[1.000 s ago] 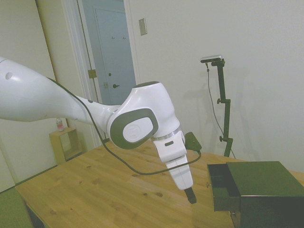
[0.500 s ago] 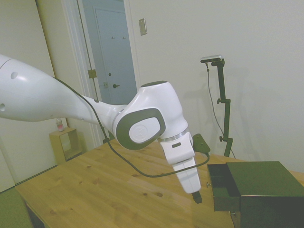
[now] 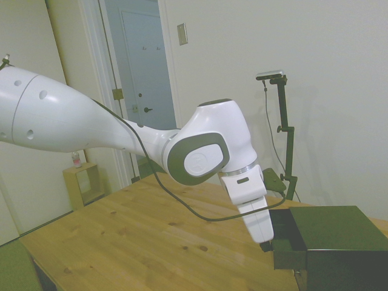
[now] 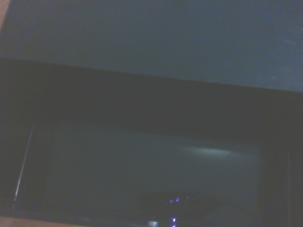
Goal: Close the top drawer
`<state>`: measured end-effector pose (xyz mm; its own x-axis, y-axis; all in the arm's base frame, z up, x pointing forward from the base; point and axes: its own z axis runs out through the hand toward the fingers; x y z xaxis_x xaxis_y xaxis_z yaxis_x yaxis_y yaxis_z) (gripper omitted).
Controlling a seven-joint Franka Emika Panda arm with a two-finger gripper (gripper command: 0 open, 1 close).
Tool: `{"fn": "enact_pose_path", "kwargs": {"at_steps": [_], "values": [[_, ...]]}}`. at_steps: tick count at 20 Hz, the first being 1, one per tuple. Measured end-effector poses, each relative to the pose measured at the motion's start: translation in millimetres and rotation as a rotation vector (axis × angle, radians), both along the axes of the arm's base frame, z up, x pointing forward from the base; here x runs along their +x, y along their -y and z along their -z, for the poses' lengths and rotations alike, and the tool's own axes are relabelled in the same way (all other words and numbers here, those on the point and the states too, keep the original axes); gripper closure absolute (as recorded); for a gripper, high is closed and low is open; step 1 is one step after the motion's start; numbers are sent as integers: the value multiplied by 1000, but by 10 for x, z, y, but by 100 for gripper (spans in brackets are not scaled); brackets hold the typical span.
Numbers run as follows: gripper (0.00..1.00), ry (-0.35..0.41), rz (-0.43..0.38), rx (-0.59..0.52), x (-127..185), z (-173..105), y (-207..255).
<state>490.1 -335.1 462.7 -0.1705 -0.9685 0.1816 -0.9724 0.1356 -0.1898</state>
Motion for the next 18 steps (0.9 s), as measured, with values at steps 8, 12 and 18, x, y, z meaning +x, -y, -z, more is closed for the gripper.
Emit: {"fn": "enact_pose_path", "kwargs": {"at_steps": [8, 12, 18], "values": [[100, 14, 29, 7, 49, -74, 147], [100, 18, 39, 3, 120, -116, 243], [100, 20, 49, 6, 231, -150, 373]]}}
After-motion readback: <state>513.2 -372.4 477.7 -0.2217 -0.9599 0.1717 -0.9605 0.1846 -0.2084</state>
